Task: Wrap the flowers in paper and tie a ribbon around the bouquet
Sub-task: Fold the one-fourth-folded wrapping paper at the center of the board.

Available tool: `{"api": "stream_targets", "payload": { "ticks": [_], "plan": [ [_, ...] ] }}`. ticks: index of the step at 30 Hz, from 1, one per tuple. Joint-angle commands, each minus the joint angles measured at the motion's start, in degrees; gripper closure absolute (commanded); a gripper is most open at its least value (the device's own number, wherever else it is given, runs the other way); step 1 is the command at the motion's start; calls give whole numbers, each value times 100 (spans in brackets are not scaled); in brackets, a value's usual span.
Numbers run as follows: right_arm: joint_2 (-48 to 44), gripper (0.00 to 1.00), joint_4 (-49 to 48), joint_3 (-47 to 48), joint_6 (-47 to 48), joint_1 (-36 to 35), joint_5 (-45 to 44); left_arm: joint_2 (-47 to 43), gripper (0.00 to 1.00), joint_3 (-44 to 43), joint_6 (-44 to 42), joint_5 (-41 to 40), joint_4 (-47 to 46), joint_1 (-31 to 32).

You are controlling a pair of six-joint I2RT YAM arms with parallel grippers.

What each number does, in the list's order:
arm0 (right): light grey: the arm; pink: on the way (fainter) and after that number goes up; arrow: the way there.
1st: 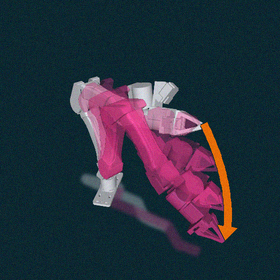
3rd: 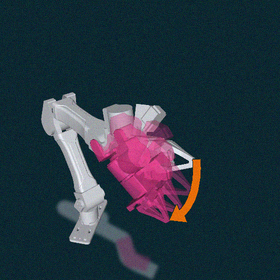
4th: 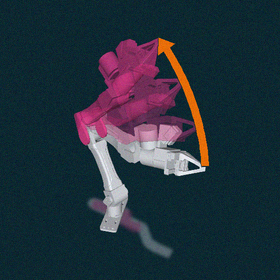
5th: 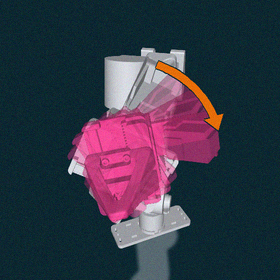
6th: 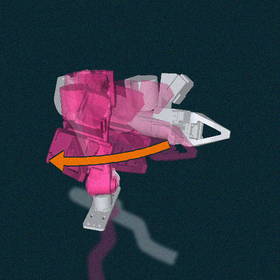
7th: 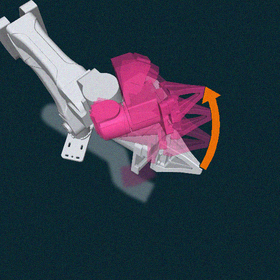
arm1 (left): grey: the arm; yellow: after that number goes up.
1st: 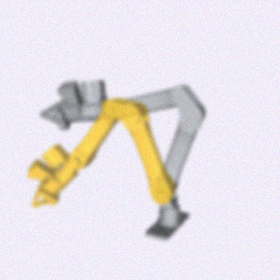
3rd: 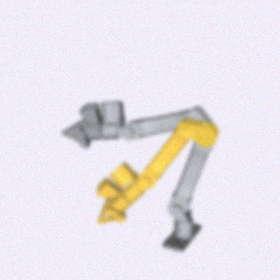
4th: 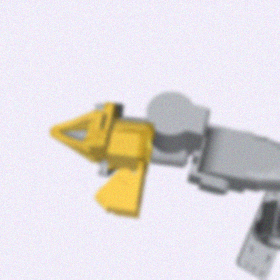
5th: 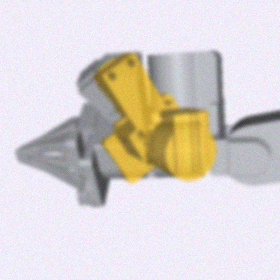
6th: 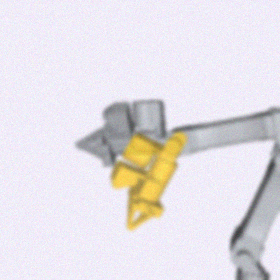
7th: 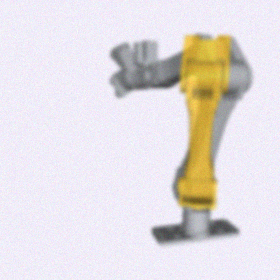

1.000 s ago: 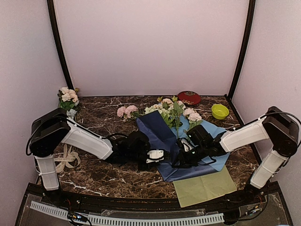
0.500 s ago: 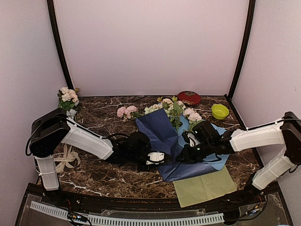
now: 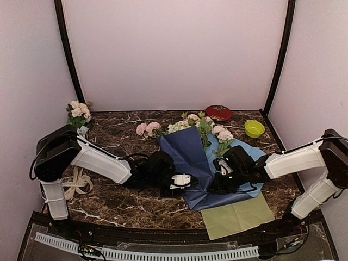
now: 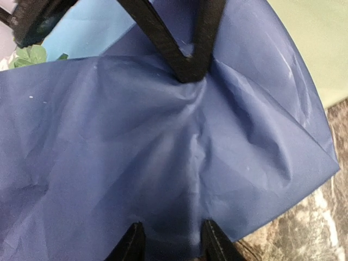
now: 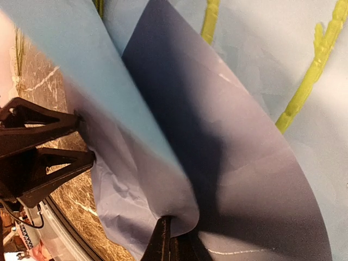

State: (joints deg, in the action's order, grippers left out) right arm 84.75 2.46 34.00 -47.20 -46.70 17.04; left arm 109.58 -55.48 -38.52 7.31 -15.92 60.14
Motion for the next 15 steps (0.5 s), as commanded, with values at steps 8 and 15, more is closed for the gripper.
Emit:
{"api": "stream_targets", "payload": {
  "ticks": [8,15],
  "plan": [
    [87,100,-238,-92,-157,-8,107,1100,61,-1939,805,-925,230,15],
    [-115,96,132,67,-69,-83,-148,1537,60,-2297,767,-854,498,24]
  ]
}}
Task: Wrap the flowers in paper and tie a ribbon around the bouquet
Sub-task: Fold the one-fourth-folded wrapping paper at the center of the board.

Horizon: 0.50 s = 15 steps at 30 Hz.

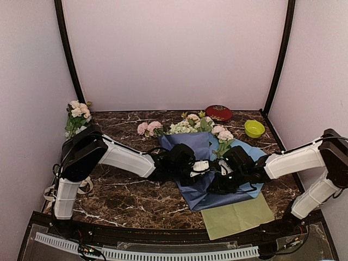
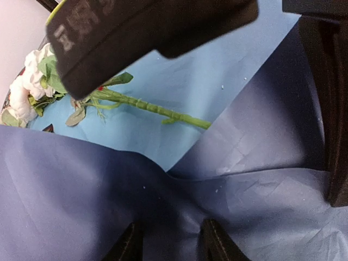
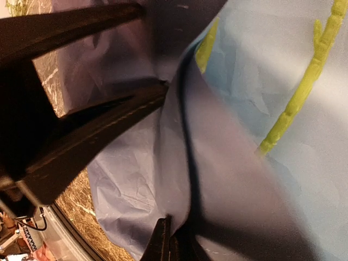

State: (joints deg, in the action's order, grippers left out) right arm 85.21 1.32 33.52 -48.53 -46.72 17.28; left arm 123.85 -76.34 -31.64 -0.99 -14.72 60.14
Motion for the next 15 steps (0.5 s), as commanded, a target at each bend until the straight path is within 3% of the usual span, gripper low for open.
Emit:
{"api": "stream_targets", "payload": {
  "ticks": [1,5,9,15],
  "plan": [
    [-215,94,373,217,109,-95,-251,155,60,-211,71,36,414,24],
    [-605,81,1137,489,136,-127,-784,218,60,-215,93,82,507,24],
    [-1461,59,2153,416,-246,-136,-1561,226,61,-185,152,192,599,28],
    [-3099,49,3336,-371,-2017,-220,-1578,227,61,-139,237,224,531,50]
  ]
}}
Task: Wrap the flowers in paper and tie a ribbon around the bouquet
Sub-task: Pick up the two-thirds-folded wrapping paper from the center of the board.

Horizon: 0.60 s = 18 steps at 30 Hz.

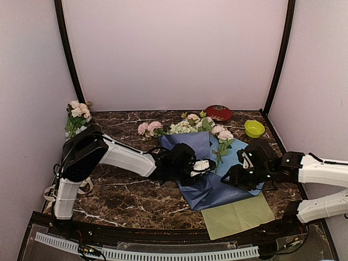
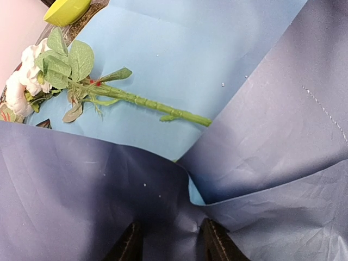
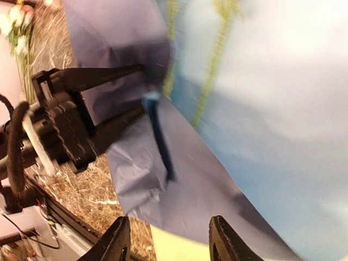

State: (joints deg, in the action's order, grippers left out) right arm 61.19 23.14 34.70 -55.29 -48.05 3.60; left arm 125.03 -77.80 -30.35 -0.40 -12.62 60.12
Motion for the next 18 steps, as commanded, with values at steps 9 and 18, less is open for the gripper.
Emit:
{"api": "stream_targets", "payload": {
  "ticks": [9,18],
  "plan": [
    [-1570,34,2136,-508,-3509,-229,167,133,60,51,84,186,231,79],
    [-1407,32,1952,-1057,-4334,-156,-30,133,60,51,-2,146,122,79]
  ]
}}
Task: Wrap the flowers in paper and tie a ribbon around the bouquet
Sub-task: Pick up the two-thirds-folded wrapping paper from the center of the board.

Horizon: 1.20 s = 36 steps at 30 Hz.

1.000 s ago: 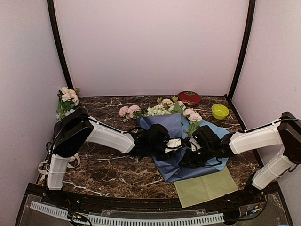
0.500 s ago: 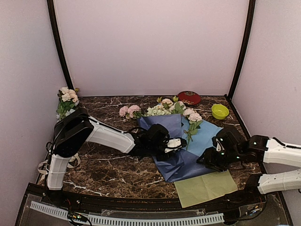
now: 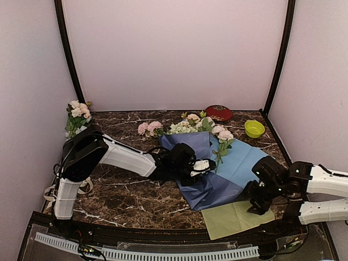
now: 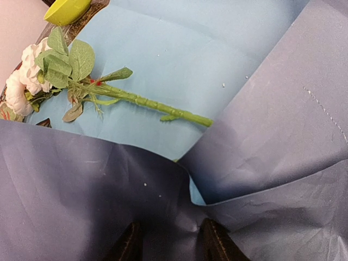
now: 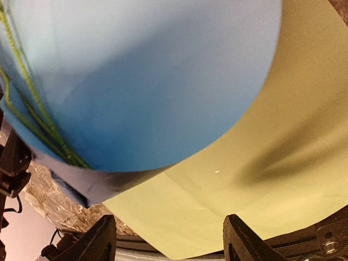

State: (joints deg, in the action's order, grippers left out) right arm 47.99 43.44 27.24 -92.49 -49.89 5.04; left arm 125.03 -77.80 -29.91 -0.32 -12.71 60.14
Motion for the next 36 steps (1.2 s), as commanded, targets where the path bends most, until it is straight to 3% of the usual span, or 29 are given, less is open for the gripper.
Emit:
{"api": "stream_targets", "payload": {
  "ticks": [1,6,12,18,22,25,30,36],
  "plan": [
    [-110,33,-244,-437,-686,69,-152,129,60,46,-49,161,125,77],
    [116,35,-921,-629,-176,485,-103,135,60,44,-88,154,132,77],
    [904,32,-809,73,677,561,7,135,60,54,-98,120,137,77],
    [1018,31,-324,485,605,504,374,130,60,67,-117,75,144,76],
    [816,19,121,883,541,497,-63,134,60,108,-174,52,91,77],
    [1030,17,80,974,643,528,-295,143,60,138,-173,55,36,77],
    [1708,24,25,841,994,542,-329,135,60,151,-162,72,94,77],
    [1931,26,470,682,1100,549,-633,135,60,177,-173,56,89,77]
  ]
}}
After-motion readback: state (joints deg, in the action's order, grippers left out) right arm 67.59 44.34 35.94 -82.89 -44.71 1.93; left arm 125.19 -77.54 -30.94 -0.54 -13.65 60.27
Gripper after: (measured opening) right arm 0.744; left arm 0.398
